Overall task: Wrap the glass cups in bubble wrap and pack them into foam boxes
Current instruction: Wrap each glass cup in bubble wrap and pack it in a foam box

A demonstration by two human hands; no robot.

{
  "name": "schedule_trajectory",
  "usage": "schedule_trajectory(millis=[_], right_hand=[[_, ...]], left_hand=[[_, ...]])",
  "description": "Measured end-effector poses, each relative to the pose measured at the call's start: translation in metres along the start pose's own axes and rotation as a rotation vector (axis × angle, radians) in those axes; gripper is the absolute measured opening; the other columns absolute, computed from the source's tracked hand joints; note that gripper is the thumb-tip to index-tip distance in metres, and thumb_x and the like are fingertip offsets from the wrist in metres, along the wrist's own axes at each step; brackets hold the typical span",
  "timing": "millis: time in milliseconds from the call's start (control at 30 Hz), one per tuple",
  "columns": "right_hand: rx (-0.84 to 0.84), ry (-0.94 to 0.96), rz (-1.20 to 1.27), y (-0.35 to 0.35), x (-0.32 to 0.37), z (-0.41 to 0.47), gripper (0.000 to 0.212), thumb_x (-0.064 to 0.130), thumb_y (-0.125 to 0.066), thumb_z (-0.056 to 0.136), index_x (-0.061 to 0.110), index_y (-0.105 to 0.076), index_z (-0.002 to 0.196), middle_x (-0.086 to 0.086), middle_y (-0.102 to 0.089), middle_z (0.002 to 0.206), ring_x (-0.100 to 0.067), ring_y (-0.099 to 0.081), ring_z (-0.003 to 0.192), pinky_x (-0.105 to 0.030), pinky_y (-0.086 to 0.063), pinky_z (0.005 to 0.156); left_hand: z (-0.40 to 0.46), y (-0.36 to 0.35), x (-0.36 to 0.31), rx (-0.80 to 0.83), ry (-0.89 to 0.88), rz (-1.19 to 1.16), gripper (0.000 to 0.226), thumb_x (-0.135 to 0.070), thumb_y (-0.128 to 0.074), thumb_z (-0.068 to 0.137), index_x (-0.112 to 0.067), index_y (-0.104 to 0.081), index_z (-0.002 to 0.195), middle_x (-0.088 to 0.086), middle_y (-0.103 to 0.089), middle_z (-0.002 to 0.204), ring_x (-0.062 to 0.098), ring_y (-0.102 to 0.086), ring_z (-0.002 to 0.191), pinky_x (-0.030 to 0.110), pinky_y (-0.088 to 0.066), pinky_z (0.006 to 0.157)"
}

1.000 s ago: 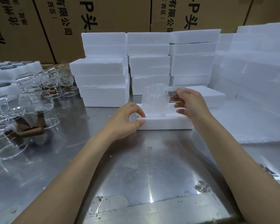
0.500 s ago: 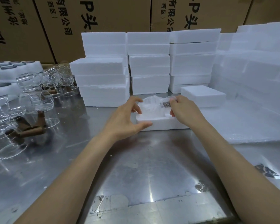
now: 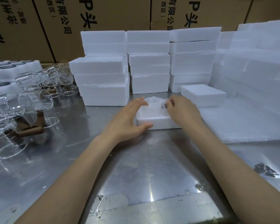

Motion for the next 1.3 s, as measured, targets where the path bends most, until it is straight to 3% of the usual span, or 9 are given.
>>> schedule_trajectory(millis=[100,267,467,700,800,933,1100,1200,1300], right_hand=[[-0.109,0.012,0.129,0.017,-0.005,-0.001,0.027,0.029,-0.042,0.098,0.018,-0.063,0.113,-0.003,-0.064,0.113,-0.028,-0.057,0.103,-0.031,-0.037,0.074],[-0.485,-0.061,0.143,0.068,-0.043,-0.001,0.030,0.025,-0.053,0.091,0.018,-0.060,0.120,-0.009,-0.051,0.129,-0.029,-0.040,0.124,-0.037,-0.037,0.087],[-0.217,-0.367,0.025,0.033,-0.103,0.011,0.069,0.049,-0.069,0.077,0.027,-0.042,0.137,-0.020,-0.007,0.155,-0.044,-0.016,0.137,-0.048,-0.019,0.113],[-0.371,-0.372,0.255,0.058,-0.098,0.008,0.053,0.035,-0.067,0.074,0.024,-0.050,0.123,-0.013,-0.025,0.143,-0.038,-0.029,0.126,-0.038,-0.038,0.097],[-0.492,-0.245,0.716,0.084,-0.080,0.004,0.037,0.035,-0.063,0.071,0.032,-0.054,0.107,-0.002,-0.037,0.128,-0.023,-0.041,0.116,-0.026,-0.037,0.088],[-0.213,-0.086,1.338,0.072,-0.049,0.009,0.027,0.022,-0.052,0.060,0.027,-0.059,0.085,0.005,-0.051,0.089,-0.013,-0.047,0.082,-0.022,-0.035,0.068],[-0.040,-0.079,1.361,0.043,-0.039,0.010,0.031,0.014,-0.044,0.053,0.020,-0.062,0.078,0.009,-0.058,0.080,-0.012,-0.050,0.078,-0.021,-0.038,0.067],[0.011,-0.103,1.364,0.031,-0.041,0.013,0.032,0.012,-0.042,0.050,0.019,-0.063,0.073,0.010,-0.058,0.081,-0.013,-0.049,0.079,-0.022,-0.038,0.064],[0.070,-0.116,1.390,0.020,-0.040,0.014,0.032,0.011,-0.041,0.049,0.022,-0.064,0.068,0.014,-0.059,0.096,-0.011,-0.053,0.091,-0.020,-0.040,0.068]], left_hand=[[-0.002,0.000,0.003,-0.011,0.006,-0.037,0.060,-0.047,-0.072,0.079,-0.036,-0.043,0.131,-0.015,-0.034,0.149,0.005,-0.034,0.136,0.039,-0.036,0.110],[-0.008,-0.001,0.006,-0.003,0.061,-0.084,0.080,-0.061,-0.068,0.074,-0.048,-0.026,0.141,-0.038,-0.028,0.131,-0.019,-0.028,0.117,0.008,-0.024,0.097],[-0.009,-0.004,0.010,0.019,0.091,-0.066,0.085,-0.056,-0.071,0.077,-0.039,-0.026,0.147,-0.020,-0.034,0.149,0.000,-0.031,0.133,0.018,-0.024,0.104],[-0.009,-0.004,0.013,0.037,0.135,-0.091,0.083,-0.069,-0.063,0.073,-0.050,-0.023,0.142,-0.024,-0.033,0.149,-0.001,-0.033,0.134,0.022,-0.029,0.104],[-0.009,-0.005,0.014,0.037,0.153,-0.134,0.082,-0.074,-0.060,0.072,-0.054,-0.021,0.141,-0.024,-0.033,0.149,-0.001,-0.034,0.133,0.026,-0.033,0.103],[-0.009,-0.002,0.017,-0.003,0.256,-0.396,0.082,-0.077,-0.055,0.067,-0.053,-0.024,0.139,-0.020,-0.040,0.141,0.000,-0.043,0.126,0.015,-0.036,0.093],[-0.005,0.010,0.034,-0.160,0.434,-0.833,0.081,-0.080,-0.031,0.078,-0.038,-0.027,0.147,-0.017,-0.039,0.143,0.008,-0.043,0.126,0.030,-0.026,0.108],[-0.005,0.010,0.033,-0.149,0.462,-0.880,0.091,-0.078,-0.024,0.068,-0.037,-0.023,0.149,-0.018,-0.035,0.148,0.005,-0.041,0.123,0.031,-0.022,0.107],[-0.004,0.004,0.023,-0.104,0.437,-0.863,0.073,-0.078,-0.028,0.068,-0.048,-0.035,0.134,-0.033,-0.042,0.131,-0.002,-0.042,0.120,0.028,-0.022,0.108]])
Point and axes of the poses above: each hand's wrist, its own z-axis towards the middle knuckle, its own y-axis out of the back of the hand, x = y × z, the point moved 10 cm from there along z, towards the middle knuckle
